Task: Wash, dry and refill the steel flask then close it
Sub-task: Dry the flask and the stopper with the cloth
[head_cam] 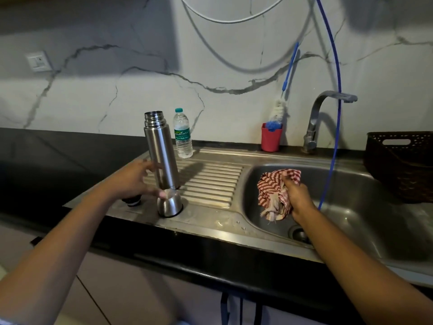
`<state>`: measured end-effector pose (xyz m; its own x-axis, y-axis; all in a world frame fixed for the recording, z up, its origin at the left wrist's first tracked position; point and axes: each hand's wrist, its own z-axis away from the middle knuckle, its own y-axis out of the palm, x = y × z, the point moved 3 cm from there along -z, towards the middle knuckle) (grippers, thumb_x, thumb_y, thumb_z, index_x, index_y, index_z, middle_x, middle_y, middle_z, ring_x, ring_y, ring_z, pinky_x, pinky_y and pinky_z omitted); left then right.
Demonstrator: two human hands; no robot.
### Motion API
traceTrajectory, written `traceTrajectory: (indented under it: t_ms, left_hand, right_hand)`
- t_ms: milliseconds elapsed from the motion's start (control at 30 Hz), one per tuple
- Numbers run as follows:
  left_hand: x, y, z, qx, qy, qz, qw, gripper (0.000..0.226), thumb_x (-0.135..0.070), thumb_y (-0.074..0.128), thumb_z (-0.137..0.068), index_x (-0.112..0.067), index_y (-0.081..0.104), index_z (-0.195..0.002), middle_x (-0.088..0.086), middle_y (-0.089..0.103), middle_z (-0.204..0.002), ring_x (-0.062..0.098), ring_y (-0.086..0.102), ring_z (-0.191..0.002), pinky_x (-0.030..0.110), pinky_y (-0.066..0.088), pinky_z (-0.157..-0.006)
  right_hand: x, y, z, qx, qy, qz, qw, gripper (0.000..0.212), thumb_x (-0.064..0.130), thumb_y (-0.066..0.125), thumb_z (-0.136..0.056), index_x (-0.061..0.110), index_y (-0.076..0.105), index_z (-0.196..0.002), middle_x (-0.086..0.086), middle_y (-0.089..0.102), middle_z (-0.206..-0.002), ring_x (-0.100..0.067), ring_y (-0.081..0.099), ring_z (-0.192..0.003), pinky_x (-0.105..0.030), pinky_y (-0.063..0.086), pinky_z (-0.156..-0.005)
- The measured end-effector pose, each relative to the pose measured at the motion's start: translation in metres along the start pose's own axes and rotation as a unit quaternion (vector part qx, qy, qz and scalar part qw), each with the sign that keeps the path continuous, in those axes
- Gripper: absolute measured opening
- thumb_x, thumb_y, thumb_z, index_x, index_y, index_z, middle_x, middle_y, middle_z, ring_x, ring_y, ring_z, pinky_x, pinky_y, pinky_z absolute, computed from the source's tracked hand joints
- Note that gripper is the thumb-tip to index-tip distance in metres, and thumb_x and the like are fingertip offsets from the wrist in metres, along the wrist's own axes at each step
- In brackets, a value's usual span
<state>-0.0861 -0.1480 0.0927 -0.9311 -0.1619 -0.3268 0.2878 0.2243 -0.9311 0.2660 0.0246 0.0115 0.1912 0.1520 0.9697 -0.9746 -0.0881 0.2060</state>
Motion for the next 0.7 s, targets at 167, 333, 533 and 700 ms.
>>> traceTrajectory:
  t_ms: [167, 333, 533, 700]
  left_hand:
    - [0.051, -0.019, -0.006, 0.1, -0.128, -0.05, 0.985, 0.091, -0.039, 0.086, -0.064, -0.025, 0.04, -0.141, 0.008, 0.047, -0.139, 0.026, 0.048, -0.124, 0.033, 0.039, -0.101]
    - [0.07, 0.003, -0.009, 0.112, -0.133, -0.059, 0.983, 0.063, -0.028, 0.09, -0.06, -0.026, 0.061, -0.116, 0.002, 0.062, -0.115, 0.018, 0.057, -0.104, 0.025, 0.044, -0.088]
    - [0.05, -0.028, 0.007, -0.011, -0.118, -0.03, 0.993, 0.044, -0.023, 0.09, -0.059, -0.025, 0.069, -0.098, -0.001, 0.07, -0.094, 0.017, 0.063, -0.09, 0.026, 0.045, -0.073]
    - [-0.054, -0.047, 0.013, -0.028, 0.001, 0.255, 0.967, 0.058, -0.046, 0.088, -0.046, -0.027, 0.071, -0.098, -0.006, 0.074, -0.094, 0.008, 0.07, -0.089, 0.029, 0.052, -0.08]
  right_hand:
    - [-0.001, -0.001, 0.0, 0.002, 0.002, 0.01, 1.0, 0.019, 0.028, 0.052, -0.095, 0.013, 0.061, -0.086, -0.009, 0.068, -0.086, -0.024, 0.065, -0.08, -0.037, 0.052, -0.079]
    - [0.0, -0.001, 0.002, 0.004, 0.002, 0.013, 1.0, 0.019, 0.028, 0.051, -0.095, 0.013, 0.061, -0.088, -0.008, 0.067, -0.085, -0.023, 0.065, -0.079, -0.037, 0.052, -0.078]
    - [0.002, -0.002, 0.001, -0.008, 0.005, -0.005, 1.0, 0.019, 0.027, 0.052, -0.095, 0.01, 0.06, -0.091, -0.007, 0.065, -0.083, -0.021, 0.063, -0.076, -0.031, 0.05, -0.068]
    - [0.025, -0.012, 0.001, -0.06, -0.028, -0.031, 0.997, 0.017, 0.023, 0.055, -0.094, 0.006, 0.059, -0.095, -0.009, 0.063, -0.087, -0.02, 0.061, -0.072, -0.034, 0.05, -0.074]
